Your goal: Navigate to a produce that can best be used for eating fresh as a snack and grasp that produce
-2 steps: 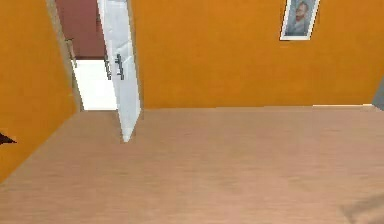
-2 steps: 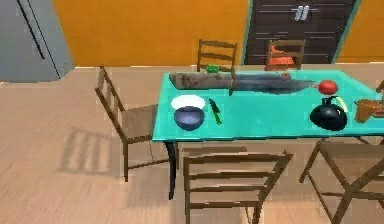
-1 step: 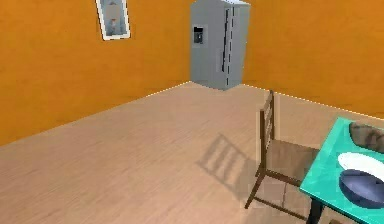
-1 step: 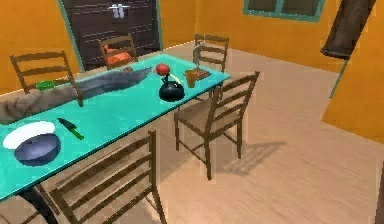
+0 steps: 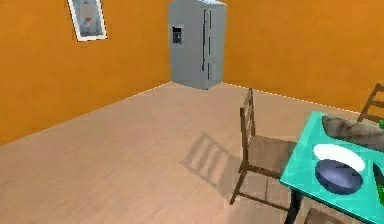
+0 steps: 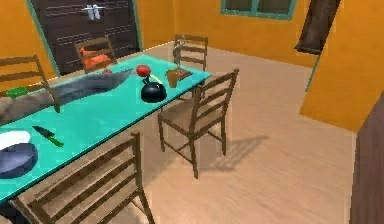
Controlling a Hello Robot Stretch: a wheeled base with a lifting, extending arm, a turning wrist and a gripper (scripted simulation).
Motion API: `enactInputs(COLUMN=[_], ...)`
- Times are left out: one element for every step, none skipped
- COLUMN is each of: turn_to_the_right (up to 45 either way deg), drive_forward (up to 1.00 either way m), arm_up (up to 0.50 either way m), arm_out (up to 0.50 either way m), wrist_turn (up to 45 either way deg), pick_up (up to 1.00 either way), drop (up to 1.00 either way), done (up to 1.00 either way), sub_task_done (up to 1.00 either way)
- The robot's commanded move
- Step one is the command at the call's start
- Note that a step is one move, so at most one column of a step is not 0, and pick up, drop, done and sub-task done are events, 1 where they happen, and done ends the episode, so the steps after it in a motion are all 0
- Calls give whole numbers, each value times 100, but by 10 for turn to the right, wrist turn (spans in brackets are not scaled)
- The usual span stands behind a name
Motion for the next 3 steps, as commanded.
enactInputs(turn_to_the_right=[0,-60,0], drive_forward=[45,0,85], arm_up=[0,0,0], arm_out=[0,0,0], wrist_turn=[0,0,0], pick_up=[0,0,0], drop=[0,0,0], done=[0,0,0], sub_task_done=[0,0,0])
